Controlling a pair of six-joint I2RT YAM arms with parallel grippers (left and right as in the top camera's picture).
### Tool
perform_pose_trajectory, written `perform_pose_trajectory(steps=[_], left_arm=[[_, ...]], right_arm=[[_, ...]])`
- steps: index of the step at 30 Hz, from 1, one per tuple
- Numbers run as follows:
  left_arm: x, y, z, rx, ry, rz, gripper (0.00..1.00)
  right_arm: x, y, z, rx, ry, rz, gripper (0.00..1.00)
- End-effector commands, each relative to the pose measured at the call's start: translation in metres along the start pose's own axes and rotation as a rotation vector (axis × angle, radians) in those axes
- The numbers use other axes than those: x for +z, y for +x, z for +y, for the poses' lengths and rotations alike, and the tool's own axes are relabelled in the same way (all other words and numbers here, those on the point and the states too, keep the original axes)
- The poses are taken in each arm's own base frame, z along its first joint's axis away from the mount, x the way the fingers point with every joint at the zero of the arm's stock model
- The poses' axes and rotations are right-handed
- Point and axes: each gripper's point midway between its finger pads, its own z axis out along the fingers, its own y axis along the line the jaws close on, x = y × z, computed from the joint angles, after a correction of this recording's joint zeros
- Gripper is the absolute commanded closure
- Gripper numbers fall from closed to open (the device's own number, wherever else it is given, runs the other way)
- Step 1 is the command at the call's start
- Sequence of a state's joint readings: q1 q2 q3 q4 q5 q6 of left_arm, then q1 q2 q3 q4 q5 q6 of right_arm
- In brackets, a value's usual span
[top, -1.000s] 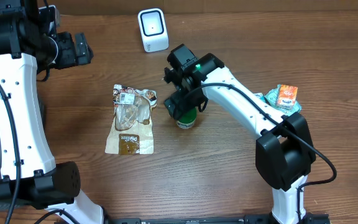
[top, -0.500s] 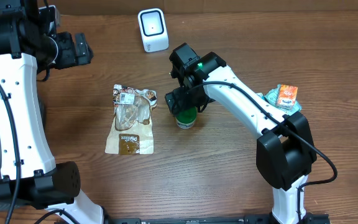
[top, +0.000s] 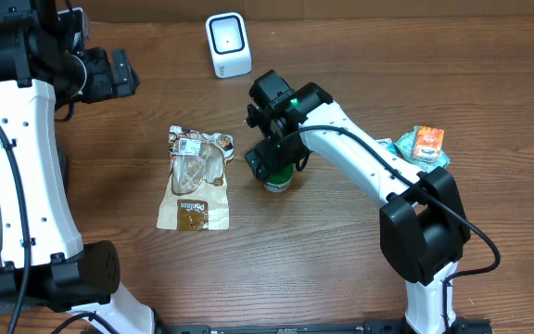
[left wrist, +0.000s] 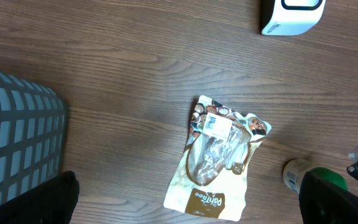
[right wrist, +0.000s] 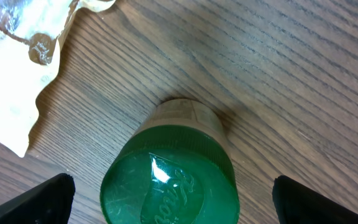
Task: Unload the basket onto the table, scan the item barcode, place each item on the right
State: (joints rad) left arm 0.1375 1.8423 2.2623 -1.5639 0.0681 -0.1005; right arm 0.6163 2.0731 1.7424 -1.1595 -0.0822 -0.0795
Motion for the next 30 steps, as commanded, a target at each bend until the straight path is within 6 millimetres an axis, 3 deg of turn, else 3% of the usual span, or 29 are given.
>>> perform_pose_trajectory(steps=[1, 30], left_arm=[[0.0029, 0.0002, -0.0005, 0.011, 0.003, 0.007, 0.00], [0.0029, 0.0002, -0.0002, 0.011, 0.002, 0.007, 0.01]], right_arm=[[0.0068, 0.0025, 0.0016, -0.044, -0.006, 0.015, 0.00], [0.0074, 0.0026, 0.0018, -0.115, -0.008, 0.016, 0.00]])
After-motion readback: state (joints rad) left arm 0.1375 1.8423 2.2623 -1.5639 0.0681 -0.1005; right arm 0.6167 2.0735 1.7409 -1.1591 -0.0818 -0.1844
